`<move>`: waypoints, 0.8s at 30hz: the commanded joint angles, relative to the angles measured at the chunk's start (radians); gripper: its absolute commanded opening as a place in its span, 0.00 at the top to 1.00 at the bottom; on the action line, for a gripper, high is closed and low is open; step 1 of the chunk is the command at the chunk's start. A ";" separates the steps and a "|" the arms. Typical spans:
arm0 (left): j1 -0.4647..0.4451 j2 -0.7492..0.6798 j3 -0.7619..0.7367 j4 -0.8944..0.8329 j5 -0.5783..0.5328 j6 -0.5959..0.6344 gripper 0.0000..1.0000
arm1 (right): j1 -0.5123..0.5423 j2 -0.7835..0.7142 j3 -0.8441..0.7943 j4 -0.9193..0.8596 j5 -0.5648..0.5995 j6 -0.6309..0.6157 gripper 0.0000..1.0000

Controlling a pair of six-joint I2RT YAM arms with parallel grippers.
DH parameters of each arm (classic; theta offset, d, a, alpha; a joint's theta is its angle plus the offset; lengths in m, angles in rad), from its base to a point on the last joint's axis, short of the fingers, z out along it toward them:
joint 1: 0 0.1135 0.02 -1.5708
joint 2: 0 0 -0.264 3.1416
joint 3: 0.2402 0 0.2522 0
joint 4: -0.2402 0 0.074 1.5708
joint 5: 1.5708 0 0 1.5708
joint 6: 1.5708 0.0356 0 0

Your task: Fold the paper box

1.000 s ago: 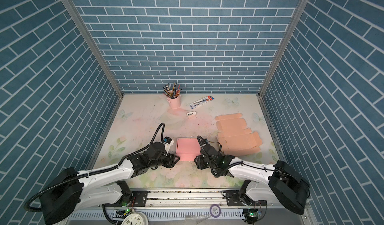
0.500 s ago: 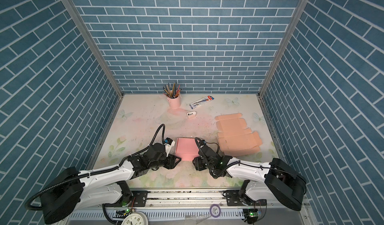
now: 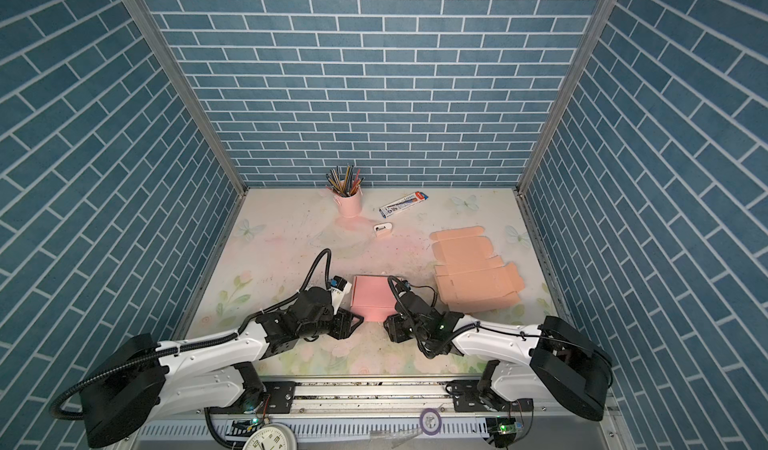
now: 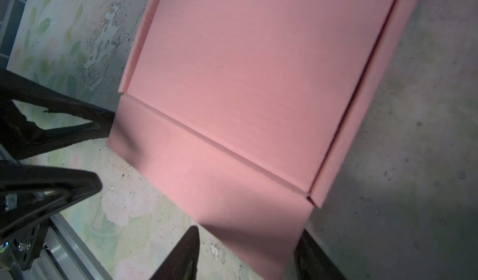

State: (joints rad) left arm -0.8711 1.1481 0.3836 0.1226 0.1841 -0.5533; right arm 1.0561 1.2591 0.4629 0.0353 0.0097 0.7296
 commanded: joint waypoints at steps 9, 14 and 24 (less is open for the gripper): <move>-0.009 -0.041 0.009 -0.029 -0.005 -0.012 0.42 | 0.021 0.005 0.026 -0.013 0.031 0.045 0.42; -0.007 -0.037 0.003 -0.024 -0.031 -0.020 0.43 | 0.023 0.001 0.026 -0.021 0.038 0.048 0.42; 0.072 -0.058 0.028 -0.089 -0.043 0.036 0.39 | 0.024 -0.012 0.023 -0.032 0.060 0.048 0.41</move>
State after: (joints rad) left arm -0.8227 1.0801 0.3859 0.0631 0.1509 -0.5457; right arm 1.0737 1.2583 0.4625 0.0231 0.0406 0.7376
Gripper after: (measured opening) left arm 0.604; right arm 0.591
